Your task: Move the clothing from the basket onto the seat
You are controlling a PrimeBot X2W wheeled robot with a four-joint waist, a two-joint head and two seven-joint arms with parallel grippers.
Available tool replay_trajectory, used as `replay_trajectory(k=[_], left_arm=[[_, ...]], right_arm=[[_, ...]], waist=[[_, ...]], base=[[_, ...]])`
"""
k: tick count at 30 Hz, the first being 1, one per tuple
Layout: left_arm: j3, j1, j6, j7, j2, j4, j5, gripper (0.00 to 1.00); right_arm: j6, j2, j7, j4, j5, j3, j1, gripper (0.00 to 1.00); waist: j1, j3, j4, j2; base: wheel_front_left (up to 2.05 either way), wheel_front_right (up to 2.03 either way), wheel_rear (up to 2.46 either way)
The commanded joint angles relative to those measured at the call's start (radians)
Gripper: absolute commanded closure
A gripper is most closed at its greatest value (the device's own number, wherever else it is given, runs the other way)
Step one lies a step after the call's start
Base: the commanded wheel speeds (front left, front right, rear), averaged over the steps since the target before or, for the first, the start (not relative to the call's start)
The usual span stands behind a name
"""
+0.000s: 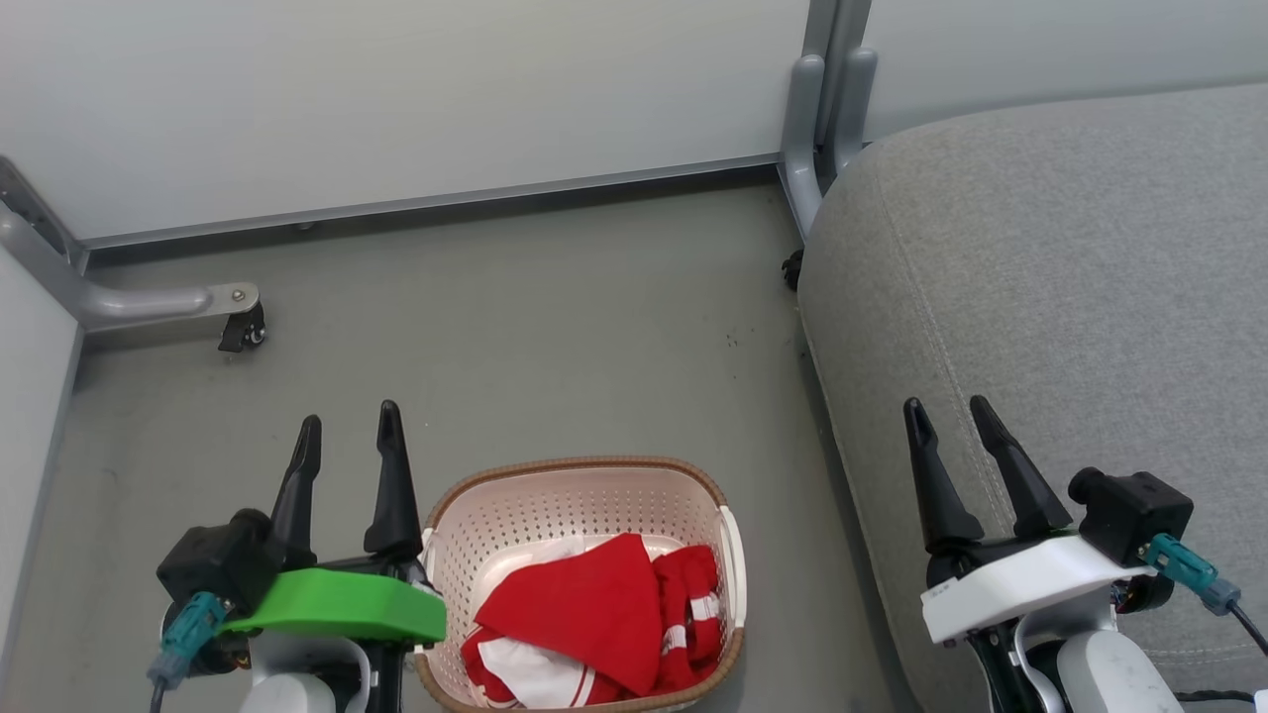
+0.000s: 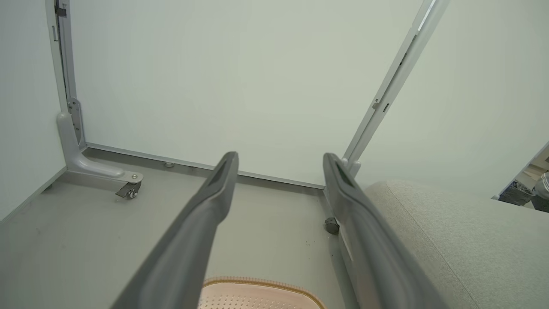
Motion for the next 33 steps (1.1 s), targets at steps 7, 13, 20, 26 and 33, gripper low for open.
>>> replay_trajectory(k=[7, 13, 20, 26, 33], left_arm=[[-0.021, -0.019, 0.021, -0.025, 0.008, -0.019, 0.092, 0.0], [-0.034, -0.012, 0.028, -0.04, 0.008, -0.024, 0.149, 0.0], [-0.047, -0.005, 0.032, -0.053, 0.008, -0.021, 0.216, 0.0], [-0.059, 0.003, 0.035, -0.066, 0.009, -0.021, 0.266, 0.0], [-0.076, 0.01, 0.041, -0.078, 0.009, -0.025, 0.321, 0.0]], right_arm=[[0.0, -0.005, -0.026, -0.025, -0.1, 0.015, -0.004, 0.0], [0.0, -0.005, -0.04, -0.032, -0.155, 0.02, 0.003, 0.0], [0.0, -0.001, -0.054, -0.036, -0.212, 0.025, 0.011, 0.0], [0.0, 0.002, -0.067, -0.042, -0.259, 0.026, 0.018, 0.0], [0.001, 0.004, -0.079, -0.047, -0.309, 0.029, 0.023, 0.0]], waist=[[-0.0001, 0.001, 0.002, 0.0], [-0.0001, 0.001, 0.003, 0.0], [-0.0001, 0.001, 0.005, 0.0], [-0.0001, -0.001, 0.007, 0.0], [-0.0001, -0.002, 0.011, 0.0]], base=[[0.0, 0.0, 0.0], [0.0, 0.0, 0.0], [0.0, 0.0, 0.0], [0.0, 0.0, 0.0], [0.0, 0.0, 0.0]])
